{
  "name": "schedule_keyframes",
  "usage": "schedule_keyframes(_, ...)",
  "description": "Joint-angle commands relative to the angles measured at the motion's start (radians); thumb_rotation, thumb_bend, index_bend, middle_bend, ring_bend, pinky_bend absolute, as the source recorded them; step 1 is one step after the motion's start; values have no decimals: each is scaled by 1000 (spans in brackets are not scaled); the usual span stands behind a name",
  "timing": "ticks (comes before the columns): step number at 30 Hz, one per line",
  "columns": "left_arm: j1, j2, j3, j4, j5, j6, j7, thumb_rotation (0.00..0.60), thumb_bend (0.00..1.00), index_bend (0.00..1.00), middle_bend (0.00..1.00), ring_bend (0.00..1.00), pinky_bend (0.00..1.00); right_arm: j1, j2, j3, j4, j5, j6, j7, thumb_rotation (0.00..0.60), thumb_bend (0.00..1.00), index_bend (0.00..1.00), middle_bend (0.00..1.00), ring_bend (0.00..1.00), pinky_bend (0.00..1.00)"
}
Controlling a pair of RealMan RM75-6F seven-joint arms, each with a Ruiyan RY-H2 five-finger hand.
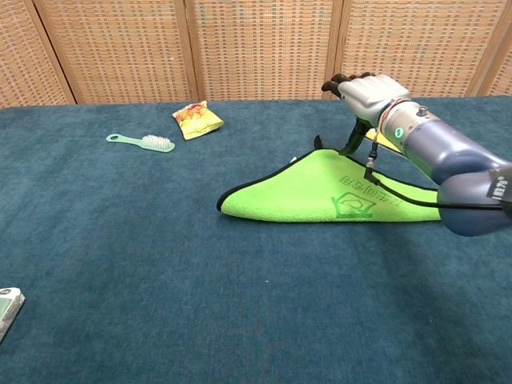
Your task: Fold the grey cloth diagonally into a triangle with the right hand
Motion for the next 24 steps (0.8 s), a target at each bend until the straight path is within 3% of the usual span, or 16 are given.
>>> schedule_keyframes(1, 1, -2, 2, 2, 4, 2, -2, 600, 172, 0, 0, 0, 0, -85, 61, -37, -101, -34, 106, -7, 600, 145, 0, 0, 0, 0)
schedule_keyframes(5, 3, -3, 6, 4, 12, 5, -5, 600, 172, 0, 0, 0, 0, -207, 181, -81, -322, -71, 241, -26, 600, 144, 0, 0, 0, 0)
schedule_keyframes(10, 7, -11, 9, 5, 27, 20, -7, 600, 174, 0, 0, 0, 0, -415, 438, -166, -773, -98, 407, -146, 600, 135, 0, 0, 0, 0)
schedule_keyframes(14, 8, -24, 11, 12, 40, 29, 1, 600, 173, 0, 0, 0, 0, -524, 577, -221, -994, -98, 476, -206, 600, 112, 0, 0, 0, 0)
schedule_keyframes(19, 10, -45, 15, 25, 61, 46, 9, 600, 173, 0, 0, 0, 0, -648, 690, -303, -1130, -141, 583, -225, 600, 83, 0, 0, 0, 0)
schedule_keyframes(24, 19, -69, 17, 38, 72, 70, 35, 600, 173, 0, 0, 0, 0, -746, 751, -364, -1172, -149, 628, -187, 600, 41, 0, 0, 0, 0)
